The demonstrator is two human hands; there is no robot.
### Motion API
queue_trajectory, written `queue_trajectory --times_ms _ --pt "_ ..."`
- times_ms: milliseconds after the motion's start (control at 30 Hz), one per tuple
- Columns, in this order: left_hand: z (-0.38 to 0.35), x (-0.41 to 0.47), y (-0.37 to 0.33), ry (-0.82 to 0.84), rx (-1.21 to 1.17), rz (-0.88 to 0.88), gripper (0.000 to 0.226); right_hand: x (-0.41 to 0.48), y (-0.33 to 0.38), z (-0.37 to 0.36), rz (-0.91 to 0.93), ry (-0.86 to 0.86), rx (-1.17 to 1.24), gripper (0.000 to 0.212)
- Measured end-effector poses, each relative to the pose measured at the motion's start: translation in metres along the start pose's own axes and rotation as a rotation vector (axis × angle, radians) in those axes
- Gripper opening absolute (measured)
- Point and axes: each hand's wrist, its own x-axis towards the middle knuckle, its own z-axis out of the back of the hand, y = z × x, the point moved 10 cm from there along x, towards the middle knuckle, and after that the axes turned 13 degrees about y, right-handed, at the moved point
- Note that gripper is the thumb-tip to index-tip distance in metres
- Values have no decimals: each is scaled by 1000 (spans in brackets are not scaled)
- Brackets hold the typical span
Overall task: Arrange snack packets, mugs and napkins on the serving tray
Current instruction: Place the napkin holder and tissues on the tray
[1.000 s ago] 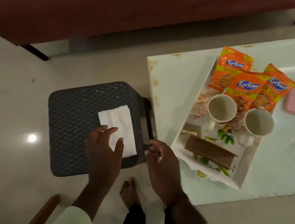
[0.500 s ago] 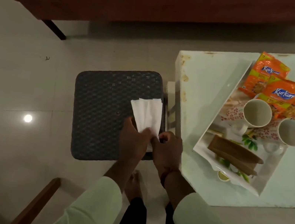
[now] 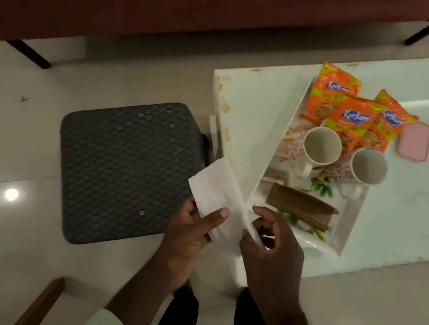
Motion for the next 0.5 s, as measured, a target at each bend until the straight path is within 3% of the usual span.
queue_trajectory --times_ms 133,300,400,500 --pt "-48 0 22 34 -98 20 63 -28 16 41 337 -136 -401 28" --pt "-93 -2 58 -17 -53 144 53 -41 -8 69 397 -37 -563 28" --pt "-102 -3 76 -148 -140 147 33 -34 -41 86 214 155 -267 38" --pt "-113 3 85 -249 -93 114 28 -31 -86 99 -130 249 459 35"
